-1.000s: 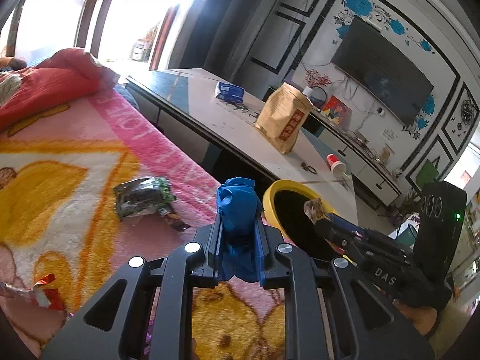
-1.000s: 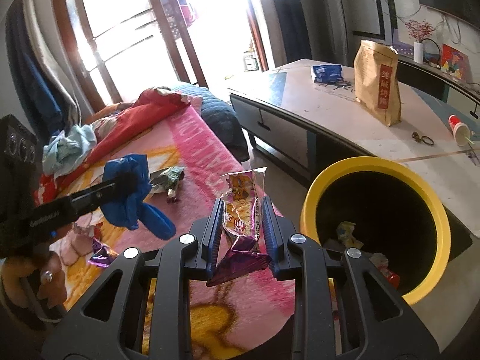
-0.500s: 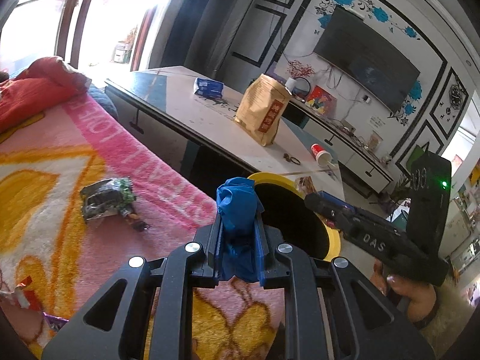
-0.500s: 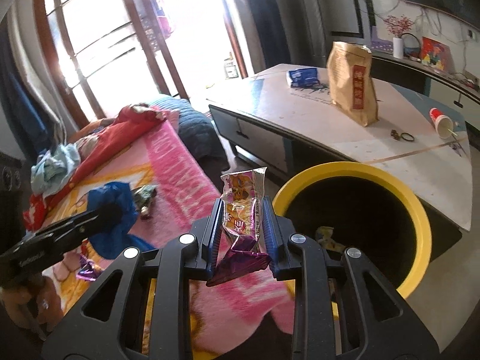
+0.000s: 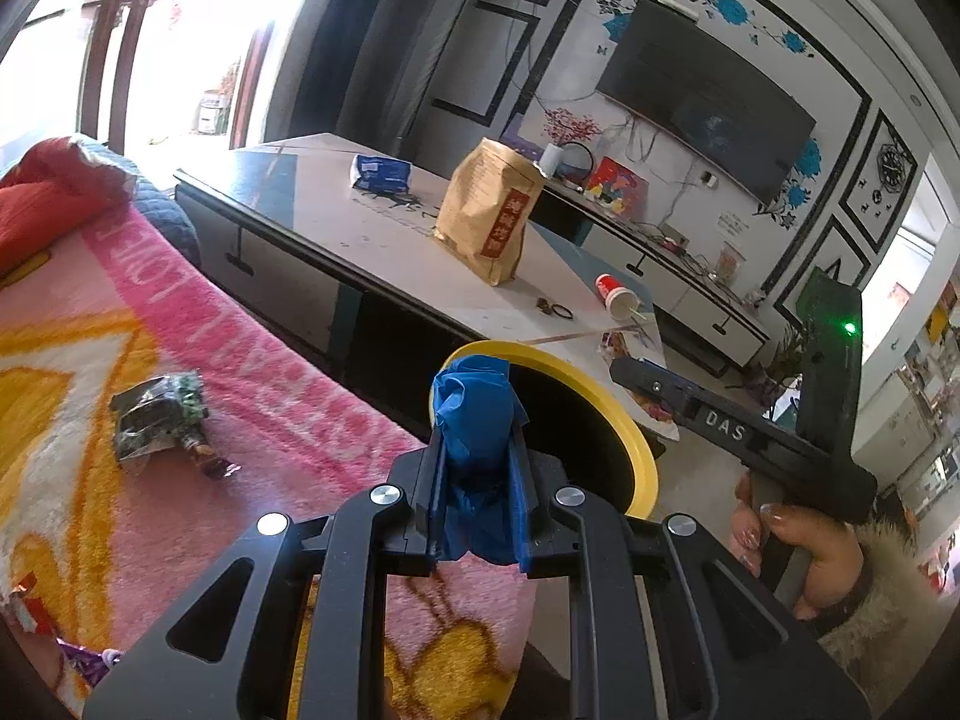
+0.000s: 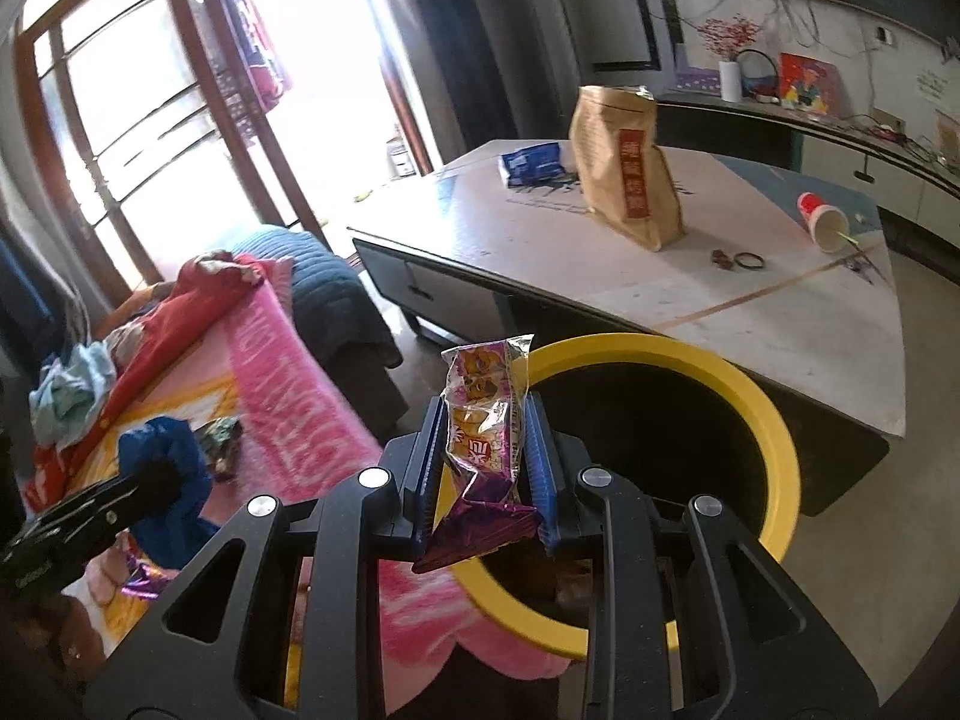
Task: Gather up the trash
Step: 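Carry the blue bag and purple wrapper over the bin with both grippers, then open both grippers to drop the blue bag and purple wrapper into the bin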
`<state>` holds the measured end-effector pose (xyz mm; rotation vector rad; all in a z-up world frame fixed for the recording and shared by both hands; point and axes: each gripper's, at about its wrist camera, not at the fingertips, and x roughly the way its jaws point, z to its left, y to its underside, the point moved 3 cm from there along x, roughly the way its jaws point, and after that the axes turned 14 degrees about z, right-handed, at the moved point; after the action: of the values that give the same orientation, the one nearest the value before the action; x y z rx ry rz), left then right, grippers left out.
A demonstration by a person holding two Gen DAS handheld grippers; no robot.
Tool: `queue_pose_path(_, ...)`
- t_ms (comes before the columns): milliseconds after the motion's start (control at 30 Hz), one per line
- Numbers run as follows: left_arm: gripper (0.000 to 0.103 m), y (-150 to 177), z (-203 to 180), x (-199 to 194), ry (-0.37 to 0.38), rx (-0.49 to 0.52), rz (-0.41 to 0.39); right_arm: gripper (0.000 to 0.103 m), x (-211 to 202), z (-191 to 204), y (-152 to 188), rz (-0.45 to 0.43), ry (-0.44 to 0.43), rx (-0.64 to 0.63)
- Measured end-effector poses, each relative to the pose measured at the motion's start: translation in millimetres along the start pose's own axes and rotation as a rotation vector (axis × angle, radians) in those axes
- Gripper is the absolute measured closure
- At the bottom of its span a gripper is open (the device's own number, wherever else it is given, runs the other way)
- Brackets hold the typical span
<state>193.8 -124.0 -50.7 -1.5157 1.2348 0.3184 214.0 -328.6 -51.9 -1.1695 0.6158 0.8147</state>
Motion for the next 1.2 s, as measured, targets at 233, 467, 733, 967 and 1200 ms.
queue_pose_path(233, 0.087, -2.0, -11.4, 10.8, 0.010, 0.030, 0.014, 0.083, 0.2, -19.7, -2.8, -0.004, 0.023, 0.046)
queue_pose_path(467, 0.087, -2.5, -23.4, 20.1, 0.016, 0.058, 0.028, 0.083, 2.0, -35.6, -4.7, -0.003, 0.044, 0.078)
queue_pose_path(733, 0.087, -2.8, -36.3, 32.8, 0.024, 0.083, 0.043, 0.083, 4.6, -52.7, -3.7, 0.002, 0.072, 0.110)
queue_pose_path(967, 0.087, -3.1, -46.4, 49.1, 0.031, 0.109, 0.066, 0.083, 9.1, -67.8, -2.5, 0.016, 0.083, 0.142)
queue_pose_path(1200, 0.087, -4.9, -54.9, 67.9, 0.039, 0.123, 0.092, 0.082, 14.6, -79.4, -1.0, 0.032, 0.092, 0.166)
